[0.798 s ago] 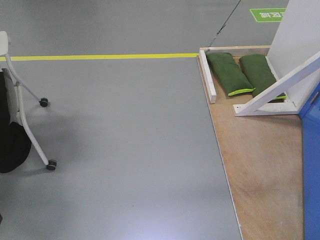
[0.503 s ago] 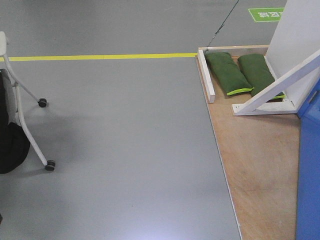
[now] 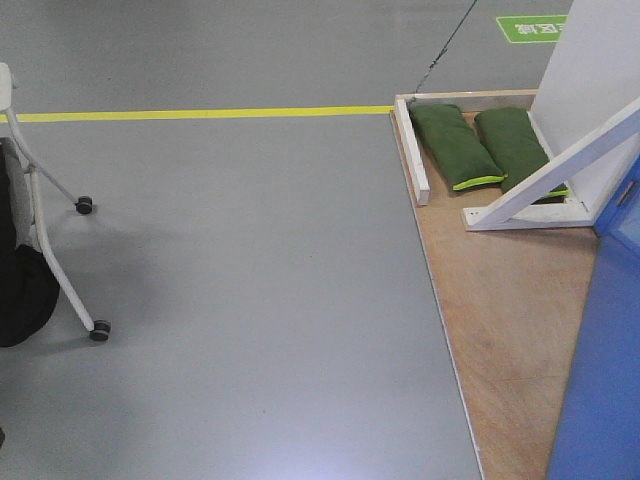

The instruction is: Move to blue door and open it

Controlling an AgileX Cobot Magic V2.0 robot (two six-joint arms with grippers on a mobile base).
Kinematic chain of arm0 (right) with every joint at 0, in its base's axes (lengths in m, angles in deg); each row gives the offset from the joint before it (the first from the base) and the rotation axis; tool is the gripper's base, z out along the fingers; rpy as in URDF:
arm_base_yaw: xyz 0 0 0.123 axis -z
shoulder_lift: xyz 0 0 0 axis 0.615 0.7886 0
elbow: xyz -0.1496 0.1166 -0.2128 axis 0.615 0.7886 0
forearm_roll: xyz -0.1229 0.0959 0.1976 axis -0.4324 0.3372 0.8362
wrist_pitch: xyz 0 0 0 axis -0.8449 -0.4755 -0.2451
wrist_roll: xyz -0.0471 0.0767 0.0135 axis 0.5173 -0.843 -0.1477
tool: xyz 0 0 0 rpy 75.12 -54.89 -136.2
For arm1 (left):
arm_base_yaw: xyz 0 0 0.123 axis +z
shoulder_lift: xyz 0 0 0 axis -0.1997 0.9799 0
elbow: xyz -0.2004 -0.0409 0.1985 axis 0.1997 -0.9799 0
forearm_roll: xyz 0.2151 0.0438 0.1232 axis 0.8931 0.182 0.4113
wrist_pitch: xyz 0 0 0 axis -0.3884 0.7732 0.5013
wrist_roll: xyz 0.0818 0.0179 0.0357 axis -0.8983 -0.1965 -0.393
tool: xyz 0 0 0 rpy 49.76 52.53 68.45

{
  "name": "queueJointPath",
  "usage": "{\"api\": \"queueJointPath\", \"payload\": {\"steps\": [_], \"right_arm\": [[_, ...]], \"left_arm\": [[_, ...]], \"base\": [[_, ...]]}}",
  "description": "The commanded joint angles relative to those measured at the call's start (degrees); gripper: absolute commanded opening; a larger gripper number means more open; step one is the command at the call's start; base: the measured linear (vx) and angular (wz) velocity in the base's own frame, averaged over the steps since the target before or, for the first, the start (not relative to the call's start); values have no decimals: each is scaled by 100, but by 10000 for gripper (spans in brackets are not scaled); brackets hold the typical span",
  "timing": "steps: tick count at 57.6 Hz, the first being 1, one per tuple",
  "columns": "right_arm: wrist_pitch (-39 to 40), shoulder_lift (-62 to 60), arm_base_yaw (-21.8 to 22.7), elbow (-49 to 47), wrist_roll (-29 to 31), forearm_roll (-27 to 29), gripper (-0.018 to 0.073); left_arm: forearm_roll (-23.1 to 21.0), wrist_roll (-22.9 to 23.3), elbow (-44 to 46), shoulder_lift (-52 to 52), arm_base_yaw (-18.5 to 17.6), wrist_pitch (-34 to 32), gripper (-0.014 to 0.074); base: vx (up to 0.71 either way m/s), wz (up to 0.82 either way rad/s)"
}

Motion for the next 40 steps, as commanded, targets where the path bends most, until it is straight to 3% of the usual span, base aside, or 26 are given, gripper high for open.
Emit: {"api": "queueJointPath", "payload": {"steps": [1, 40], "right_arm": [[172, -337, -250, -218, 131, 103, 2], [126, -536, -2850, -218, 131, 76, 2]], "left_arm": [[-45, 14, -26, -38, -14, -494, 70], [-45, 14, -26, -38, -14, -494, 70]], "base": [[0, 0], [0, 0]]}}
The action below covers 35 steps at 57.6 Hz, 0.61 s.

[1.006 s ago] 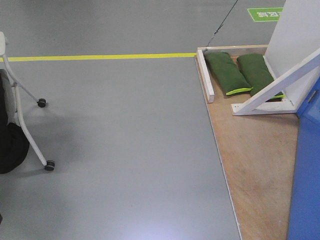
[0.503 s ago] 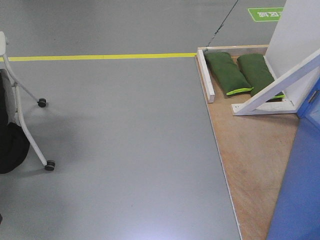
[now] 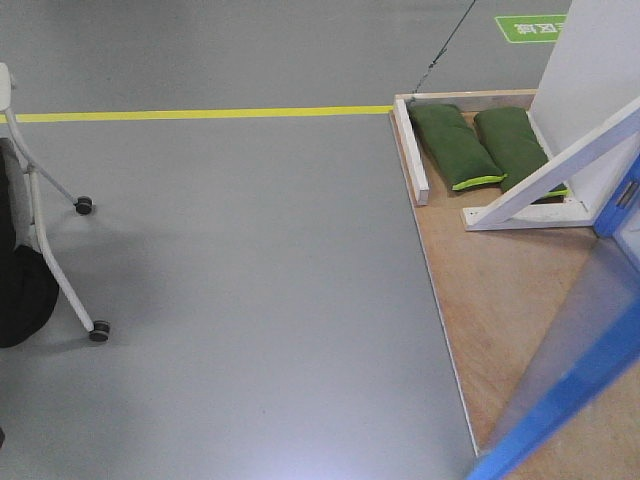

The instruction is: Move to blue door and open it

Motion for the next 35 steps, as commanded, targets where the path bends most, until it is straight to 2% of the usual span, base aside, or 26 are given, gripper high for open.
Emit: {"api": "queueJointPath", "payload": {"steps": [1, 18, 35], "right_arm": [[77, -266, -506, -218, 238, 215, 2], [77, -254, -1459, -218, 238, 215, 2], [77, -244, -2056, -218, 238, 201, 2]], "left_arm": [[-45, 14, -26, -38, -14, -494, 70], [-45, 14, -26, -38, -14, -494, 70], [-45, 14, -26, -38, -14, -494, 70]], "base": [[0, 0], [0, 0], [0, 0]]}}
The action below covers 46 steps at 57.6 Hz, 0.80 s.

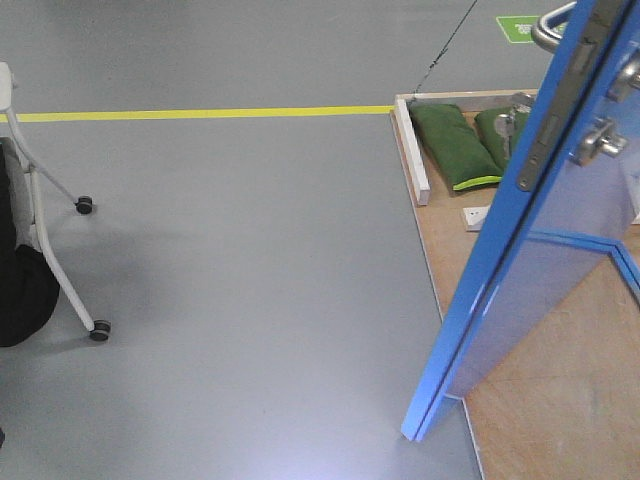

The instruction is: Move to blue door and open it

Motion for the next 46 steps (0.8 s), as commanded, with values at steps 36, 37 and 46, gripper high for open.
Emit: {"api": "queueJointPath", "payload": {"steps": [36, 37, 46], "right_arm": [[361, -42, -1085, -213, 80, 20, 2], [361, -42, -1085, -213, 80, 20, 2], [361, -42, -1075, -213, 80, 20, 2]], "left_arm": [[-45, 14, -26, -38, -14, -494, 70], [-45, 14, -26, -38, -14, -494, 70], [-45, 14, -26, -38, -14, -494, 70]], "base": [[0, 0], [0, 0], [0, 0]]}}
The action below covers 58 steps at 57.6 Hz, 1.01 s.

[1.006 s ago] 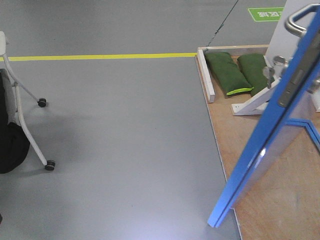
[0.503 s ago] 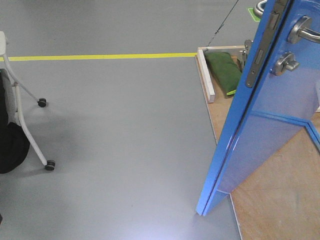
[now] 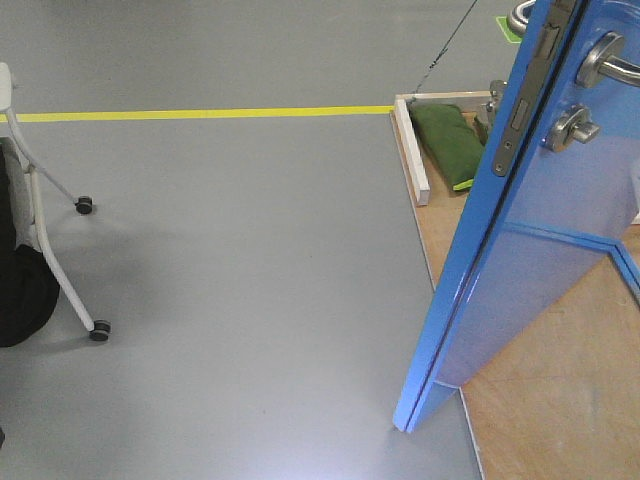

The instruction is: Move to blue door and open it

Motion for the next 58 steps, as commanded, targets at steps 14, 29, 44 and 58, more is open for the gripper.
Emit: {"api": "queueJointPath", "payload": {"steps": [14, 29, 44, 58], "right_arm": [[433, -128, -21, -199, 60, 147, 2], [433, -128, -21, -199, 60, 147, 2], [433, -128, -21, -199, 60, 147, 2], [433, -128, -21, -199, 60, 147, 2]], "left_arm": [[-45, 14, -26, -38, -14, -494, 70], [-45, 14, -26, -38, -14, -494, 70], [-45, 14, -26, -38, -14, -494, 70], [-45, 14, -26, -38, -14, -494, 70]], "base": [[0, 0], [0, 0], [0, 0], [1, 1]]}}
